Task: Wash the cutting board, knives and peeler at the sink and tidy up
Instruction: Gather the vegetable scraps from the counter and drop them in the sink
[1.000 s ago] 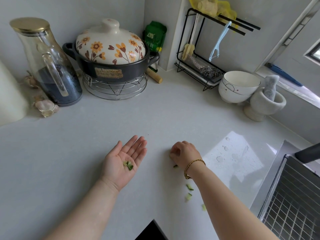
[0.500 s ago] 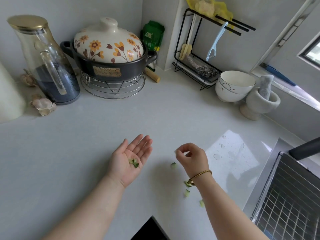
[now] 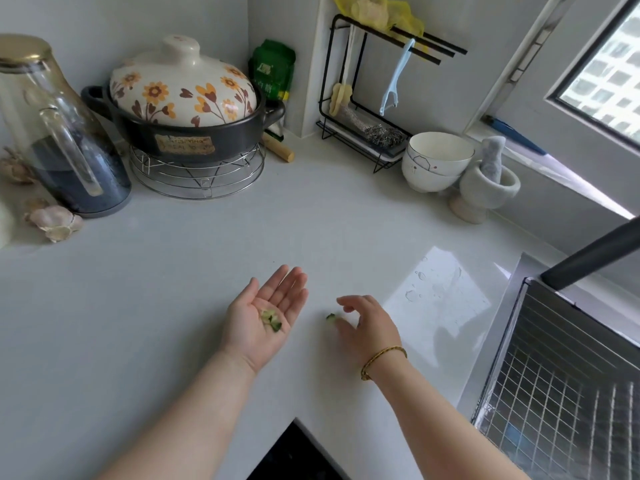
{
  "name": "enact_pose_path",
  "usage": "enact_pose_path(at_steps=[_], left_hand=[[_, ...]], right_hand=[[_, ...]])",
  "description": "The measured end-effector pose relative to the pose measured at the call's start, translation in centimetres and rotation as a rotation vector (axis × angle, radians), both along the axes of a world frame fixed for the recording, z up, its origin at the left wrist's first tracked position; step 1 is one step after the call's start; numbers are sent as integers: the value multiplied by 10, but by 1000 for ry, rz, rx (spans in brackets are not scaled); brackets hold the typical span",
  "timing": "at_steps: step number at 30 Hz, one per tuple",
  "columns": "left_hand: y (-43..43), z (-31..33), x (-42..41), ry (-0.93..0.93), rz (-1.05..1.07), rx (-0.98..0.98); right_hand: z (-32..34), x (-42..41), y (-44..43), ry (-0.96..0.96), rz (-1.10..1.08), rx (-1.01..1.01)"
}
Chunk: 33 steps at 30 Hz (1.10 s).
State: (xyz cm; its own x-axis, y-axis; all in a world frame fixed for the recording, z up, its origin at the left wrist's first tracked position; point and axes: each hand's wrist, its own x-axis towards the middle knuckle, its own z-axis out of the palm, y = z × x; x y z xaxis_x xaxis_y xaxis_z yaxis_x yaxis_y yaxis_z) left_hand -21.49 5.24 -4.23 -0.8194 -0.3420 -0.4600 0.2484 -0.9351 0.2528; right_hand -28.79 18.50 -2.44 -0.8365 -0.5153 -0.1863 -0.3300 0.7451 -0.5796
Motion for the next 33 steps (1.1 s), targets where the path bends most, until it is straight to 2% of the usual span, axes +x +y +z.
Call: enact_pose_path(at_steps=[2,6,12,14,17,19,24,26,29,33], left_hand=[[-1,-2,3,4,-5,-5],[-1,-8,11,-21,-6,-11],[-3,-11,18,95,-71,-24],[-3,-13,18,96,-77,-40],[-1,-11,16,90,-83,-48],[0,-13,13,98,-86,-41],[5,-15,9,108,-115,-32],[6,-16,9,106,-116,-43],[5,-16,9,120,-131,-63],[1,-22,9,39,-61,-63]], right_hand=[[-5,1,-3,-49,30,86],[-9,1,-11,-28,32,130],[-9,4,-4,30,94,158],[-11,8,3,15,15,67],[-8,-1,16,-71,-238,-158],[-6,-13,25,-85,-335,-189],[0,-26,24,-185,-316,-150],[-1,-28,17,-205,-289,-77],[-1,-34,10,-169,-234,61],[2,-38,7,-164,-198,150]])
